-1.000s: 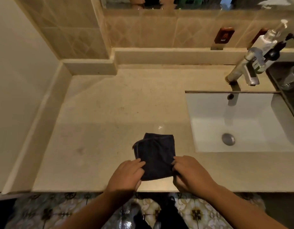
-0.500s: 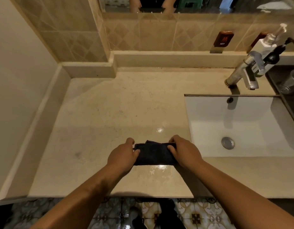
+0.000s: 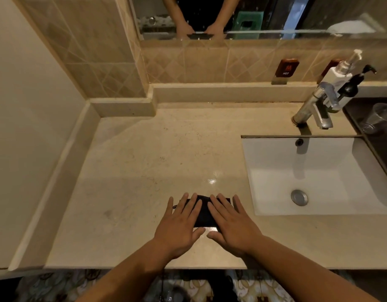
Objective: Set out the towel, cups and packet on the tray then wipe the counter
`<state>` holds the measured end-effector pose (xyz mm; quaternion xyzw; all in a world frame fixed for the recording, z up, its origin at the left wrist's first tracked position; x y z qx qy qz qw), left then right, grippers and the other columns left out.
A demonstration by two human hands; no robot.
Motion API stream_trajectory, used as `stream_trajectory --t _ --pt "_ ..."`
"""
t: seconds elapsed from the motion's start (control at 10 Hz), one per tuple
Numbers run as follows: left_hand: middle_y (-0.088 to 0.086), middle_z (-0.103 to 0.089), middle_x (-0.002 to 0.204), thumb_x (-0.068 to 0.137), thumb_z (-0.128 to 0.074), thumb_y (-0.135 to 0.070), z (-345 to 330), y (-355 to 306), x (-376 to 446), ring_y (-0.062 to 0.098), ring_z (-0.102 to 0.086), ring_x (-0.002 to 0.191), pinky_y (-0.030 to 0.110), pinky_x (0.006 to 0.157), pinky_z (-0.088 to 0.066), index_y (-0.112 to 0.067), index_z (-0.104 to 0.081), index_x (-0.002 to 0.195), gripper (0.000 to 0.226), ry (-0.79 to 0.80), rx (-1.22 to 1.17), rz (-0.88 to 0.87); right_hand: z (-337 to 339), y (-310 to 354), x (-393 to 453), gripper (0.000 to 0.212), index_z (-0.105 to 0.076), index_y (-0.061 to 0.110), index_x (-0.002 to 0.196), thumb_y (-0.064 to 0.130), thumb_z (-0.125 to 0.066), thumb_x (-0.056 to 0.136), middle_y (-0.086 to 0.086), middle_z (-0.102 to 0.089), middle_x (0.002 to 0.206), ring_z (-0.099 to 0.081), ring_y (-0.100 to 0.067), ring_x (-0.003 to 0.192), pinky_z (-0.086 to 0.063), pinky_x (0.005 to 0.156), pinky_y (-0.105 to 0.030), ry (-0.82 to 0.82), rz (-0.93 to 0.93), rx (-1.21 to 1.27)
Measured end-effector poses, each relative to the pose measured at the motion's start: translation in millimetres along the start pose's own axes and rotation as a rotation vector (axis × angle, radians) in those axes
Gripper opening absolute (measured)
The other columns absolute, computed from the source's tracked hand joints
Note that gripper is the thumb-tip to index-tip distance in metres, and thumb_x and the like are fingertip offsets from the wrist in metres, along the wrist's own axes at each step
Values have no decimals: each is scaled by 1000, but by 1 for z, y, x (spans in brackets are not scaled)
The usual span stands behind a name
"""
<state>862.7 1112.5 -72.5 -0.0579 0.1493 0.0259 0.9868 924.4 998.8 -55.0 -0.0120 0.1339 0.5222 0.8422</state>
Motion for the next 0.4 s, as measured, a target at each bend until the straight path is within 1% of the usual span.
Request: stream_trajectory --t 0.1,0.2,0.3,0.4 --pt "-2 18 160 91 -1 -69 -3 0 -1 20 23 146 52 115 18 -24 15 152 77 21 -4 31 1 3 0 80 -13 14 154 67 -19 94 -7 -9 162 2 -28 149 9 114 -51 16 -5 7" --pt "0 18 161 92 -4 -67 1 0 -5 20 21 146 52 115 18 -21 15 152 77 60 -7 61 4 1 -1 81 -11 14 155 65 -21 92 -7 -8 163 1 -29 149 15 112 -49 38 -32 17" --pt "4 11 163 92 -14 -62 10 4 -13 21 12 149 53 116 12 -18 7 154 79 139 -2 82 9 1 1 83 -3 19 155 67 -17 88 -3 -2 164 2 -25 151 14 117 -51 175 -80 63" --pt "11 -15 161 92 -30 -57 26 7 -22 29 -17 146 55 116 -10 -15 -16 153 76 323 -79 39 27 3 16 69 -39 21 140 62 -32 85 -8 -46 142 -39 -29 130 -16 113 -58 308 -83 65"
Point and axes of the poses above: each hand's wrist, its own x-axis towards the middle knuckle, its own z-axis out of the back of the hand, y = z × x, the point moved 9 cm from there along x, towards the middle knuckle
